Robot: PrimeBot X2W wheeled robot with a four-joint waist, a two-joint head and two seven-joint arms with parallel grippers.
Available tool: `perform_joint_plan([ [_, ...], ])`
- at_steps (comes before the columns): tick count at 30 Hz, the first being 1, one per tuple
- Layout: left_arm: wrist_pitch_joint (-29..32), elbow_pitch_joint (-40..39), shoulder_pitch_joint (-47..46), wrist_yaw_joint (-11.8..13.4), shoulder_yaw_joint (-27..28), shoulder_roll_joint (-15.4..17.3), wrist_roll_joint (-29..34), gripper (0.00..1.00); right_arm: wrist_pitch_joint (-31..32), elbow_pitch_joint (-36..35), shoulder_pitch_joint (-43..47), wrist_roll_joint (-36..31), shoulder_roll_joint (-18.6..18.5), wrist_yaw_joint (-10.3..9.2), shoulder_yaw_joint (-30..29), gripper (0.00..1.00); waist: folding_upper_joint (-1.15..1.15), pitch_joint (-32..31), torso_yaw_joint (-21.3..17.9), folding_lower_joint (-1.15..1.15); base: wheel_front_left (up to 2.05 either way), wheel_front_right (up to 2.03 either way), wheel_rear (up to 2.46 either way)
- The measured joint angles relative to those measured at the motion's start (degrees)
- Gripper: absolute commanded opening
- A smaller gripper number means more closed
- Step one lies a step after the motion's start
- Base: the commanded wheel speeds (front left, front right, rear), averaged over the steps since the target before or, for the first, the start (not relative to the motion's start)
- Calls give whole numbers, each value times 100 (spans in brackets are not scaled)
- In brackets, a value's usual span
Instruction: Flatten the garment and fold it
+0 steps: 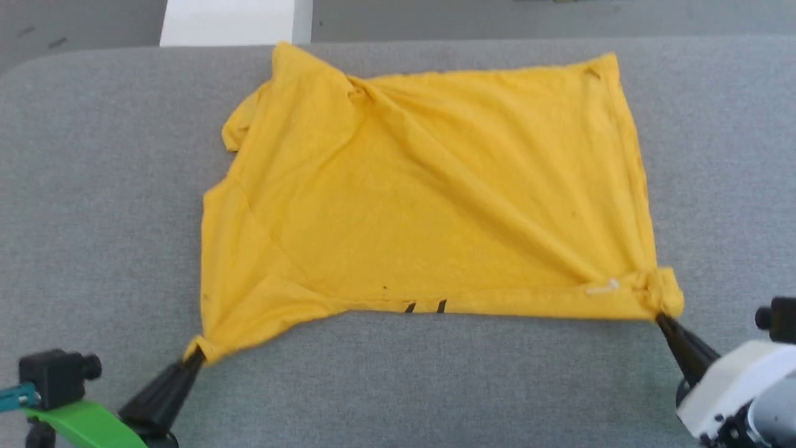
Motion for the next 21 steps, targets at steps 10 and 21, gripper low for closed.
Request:
perform_joint_plan([
  [10, 269, -664, 954, -29, 46, 441, -917, 0, 1560, -402, 1167, 645, 16, 0, -989, 0, 0, -525, 36, 0, 0, 0, 0],
  [21, -248, -1446, 2022, 23, 403, 894, -1294, 0, 2128, -612, 1901, 1327, 23, 0, -1610, 0, 0, -980, 113, 0, 0, 0, 0],
])
